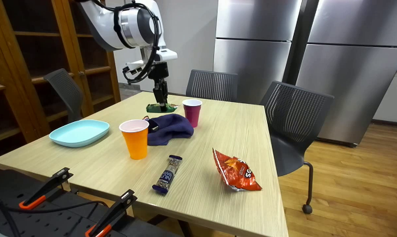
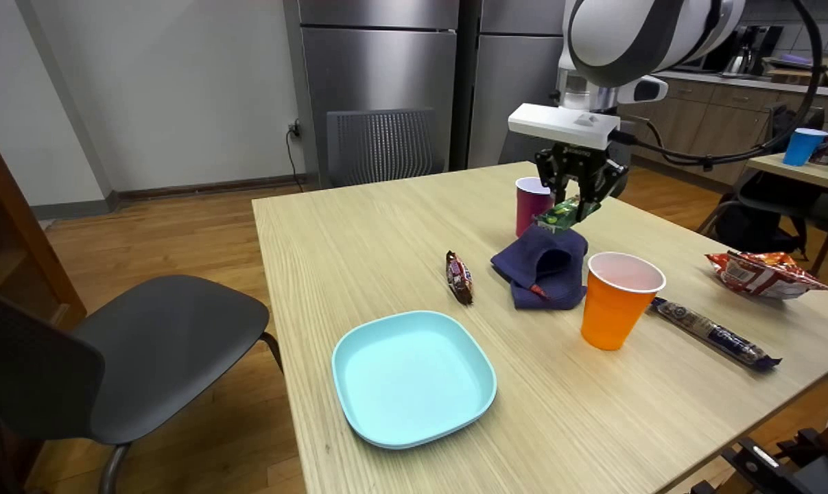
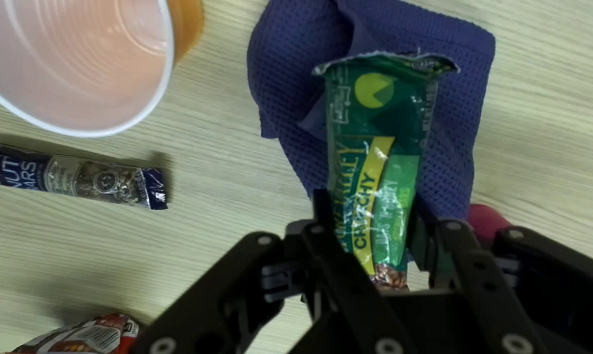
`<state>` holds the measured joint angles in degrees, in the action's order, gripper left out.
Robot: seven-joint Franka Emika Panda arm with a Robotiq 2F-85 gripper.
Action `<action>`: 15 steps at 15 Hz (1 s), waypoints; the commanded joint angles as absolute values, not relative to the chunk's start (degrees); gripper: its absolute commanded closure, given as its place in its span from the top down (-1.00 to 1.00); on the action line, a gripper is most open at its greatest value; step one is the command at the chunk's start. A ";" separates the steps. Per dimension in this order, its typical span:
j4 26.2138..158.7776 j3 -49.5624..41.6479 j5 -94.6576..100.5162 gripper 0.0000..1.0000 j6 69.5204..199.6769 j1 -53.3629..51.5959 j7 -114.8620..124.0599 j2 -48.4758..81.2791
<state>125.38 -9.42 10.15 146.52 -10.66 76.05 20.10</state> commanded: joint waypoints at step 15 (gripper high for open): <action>121.06 -7.57 20.99 -0.73 145.73 -24.61 89.21 28.22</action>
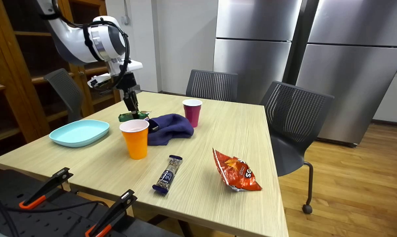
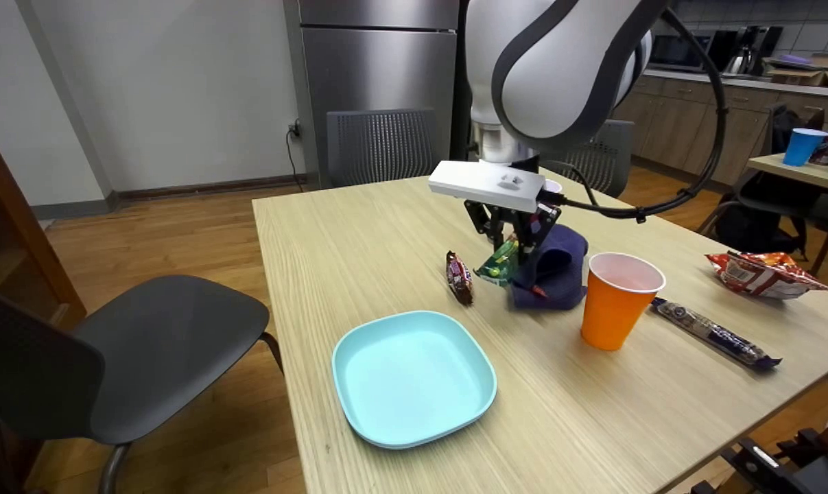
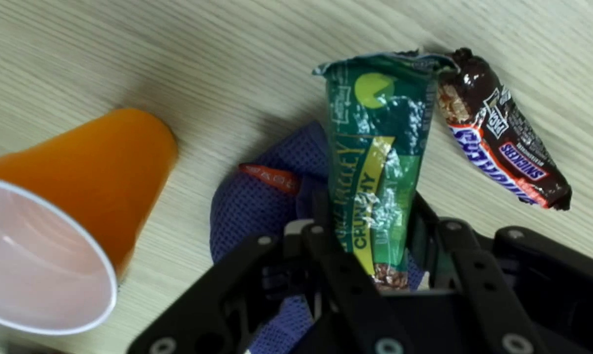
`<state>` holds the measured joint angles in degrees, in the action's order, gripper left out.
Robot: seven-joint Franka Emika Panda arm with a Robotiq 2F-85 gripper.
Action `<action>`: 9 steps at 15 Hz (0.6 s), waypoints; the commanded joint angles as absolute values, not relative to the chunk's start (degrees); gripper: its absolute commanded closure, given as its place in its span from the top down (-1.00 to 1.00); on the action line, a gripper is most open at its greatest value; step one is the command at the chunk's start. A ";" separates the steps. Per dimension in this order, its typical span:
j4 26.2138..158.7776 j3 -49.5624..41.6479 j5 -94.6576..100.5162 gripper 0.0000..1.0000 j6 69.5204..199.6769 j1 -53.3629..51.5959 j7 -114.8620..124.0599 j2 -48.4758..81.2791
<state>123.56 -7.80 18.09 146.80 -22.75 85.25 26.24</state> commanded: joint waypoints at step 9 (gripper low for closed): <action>121.05 -7.27 25.35 -0.73 146.10 -29.37 90.77 30.01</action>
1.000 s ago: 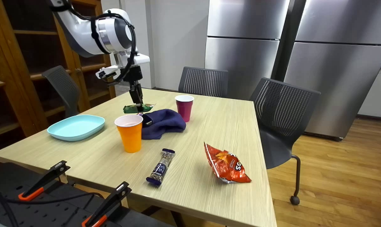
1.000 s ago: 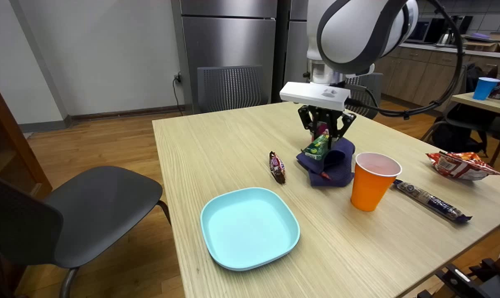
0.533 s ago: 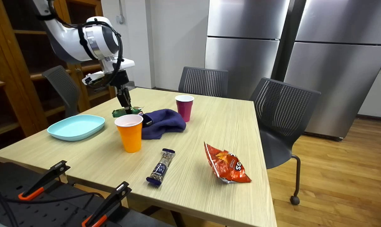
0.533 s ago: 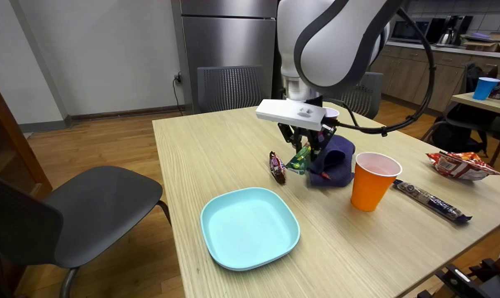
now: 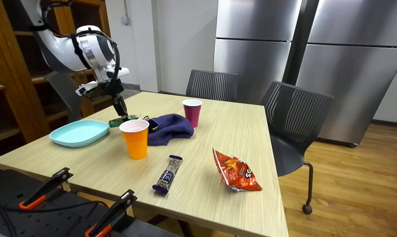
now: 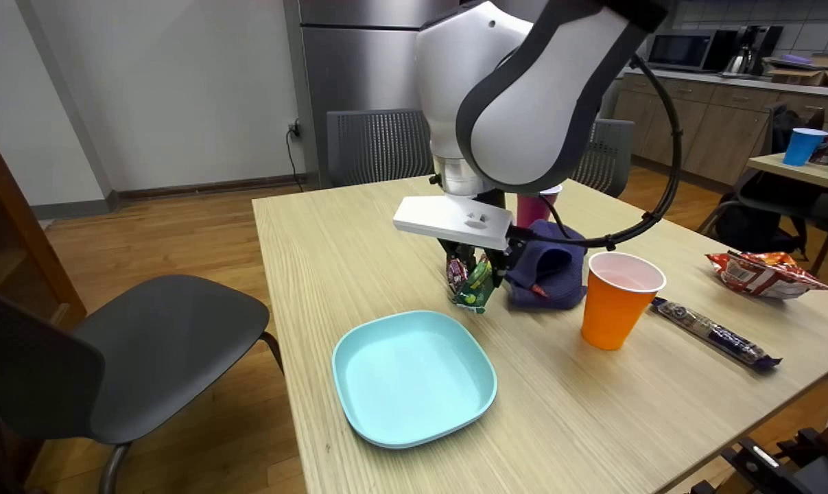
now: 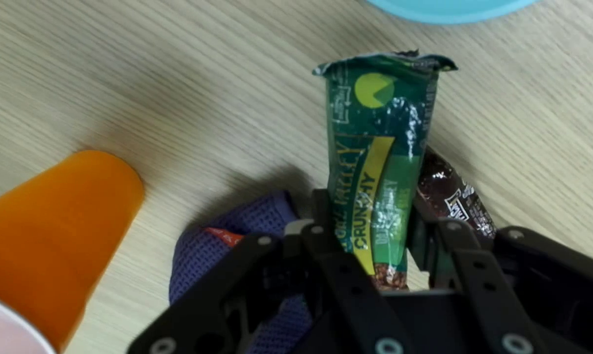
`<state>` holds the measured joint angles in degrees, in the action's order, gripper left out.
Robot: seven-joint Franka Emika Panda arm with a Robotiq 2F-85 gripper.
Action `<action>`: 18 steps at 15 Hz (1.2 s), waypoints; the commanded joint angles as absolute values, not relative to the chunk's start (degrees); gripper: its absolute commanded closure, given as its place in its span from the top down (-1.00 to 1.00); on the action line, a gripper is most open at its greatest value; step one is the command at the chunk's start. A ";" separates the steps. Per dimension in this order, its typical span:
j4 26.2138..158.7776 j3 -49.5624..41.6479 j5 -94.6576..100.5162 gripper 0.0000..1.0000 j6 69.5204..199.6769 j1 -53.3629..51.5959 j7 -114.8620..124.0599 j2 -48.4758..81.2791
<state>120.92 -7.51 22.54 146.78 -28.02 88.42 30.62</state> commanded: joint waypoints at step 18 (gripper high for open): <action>124.67 -4.70 32.87 -0.73 145.55 -34.98 91.75 26.99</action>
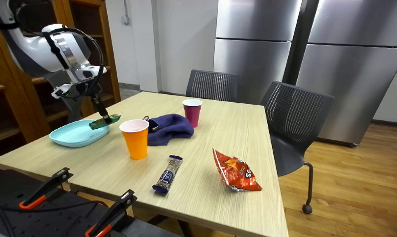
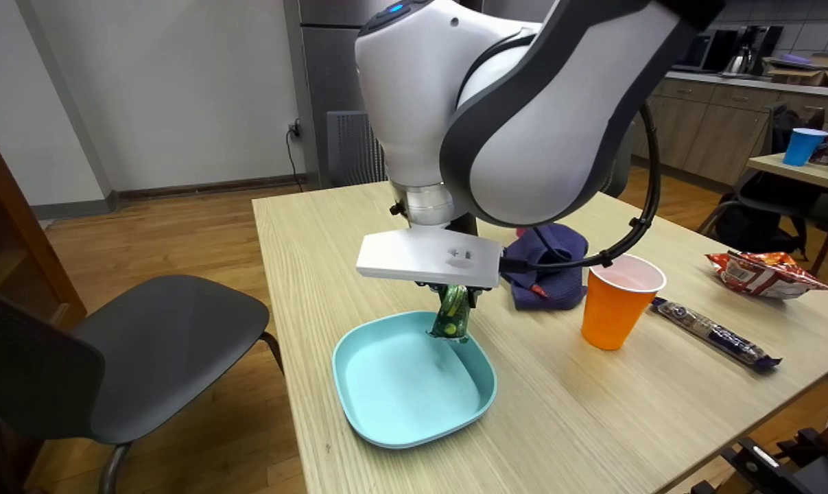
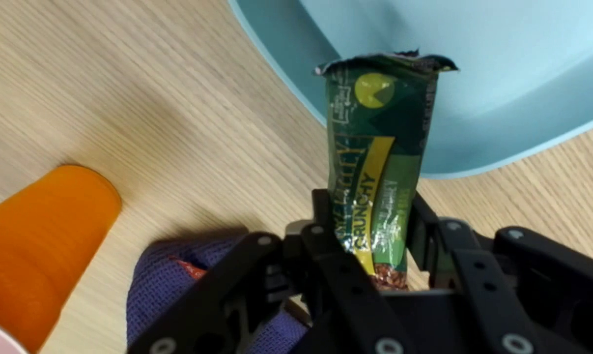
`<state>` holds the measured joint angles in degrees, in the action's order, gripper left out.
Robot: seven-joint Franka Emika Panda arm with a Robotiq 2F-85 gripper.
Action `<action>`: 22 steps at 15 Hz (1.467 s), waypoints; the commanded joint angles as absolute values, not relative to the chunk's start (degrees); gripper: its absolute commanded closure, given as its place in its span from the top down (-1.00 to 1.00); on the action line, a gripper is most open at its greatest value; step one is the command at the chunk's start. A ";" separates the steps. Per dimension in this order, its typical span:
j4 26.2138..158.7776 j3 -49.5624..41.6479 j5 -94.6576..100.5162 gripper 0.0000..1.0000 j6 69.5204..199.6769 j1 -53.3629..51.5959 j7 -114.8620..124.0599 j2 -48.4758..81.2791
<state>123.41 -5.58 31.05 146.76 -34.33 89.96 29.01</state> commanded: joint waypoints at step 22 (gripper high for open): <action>127.06 -0.60 44.82 0.28 145.68 -40.31 91.67 28.62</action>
<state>126.11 -1.61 43.14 146.69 -40.77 90.26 29.96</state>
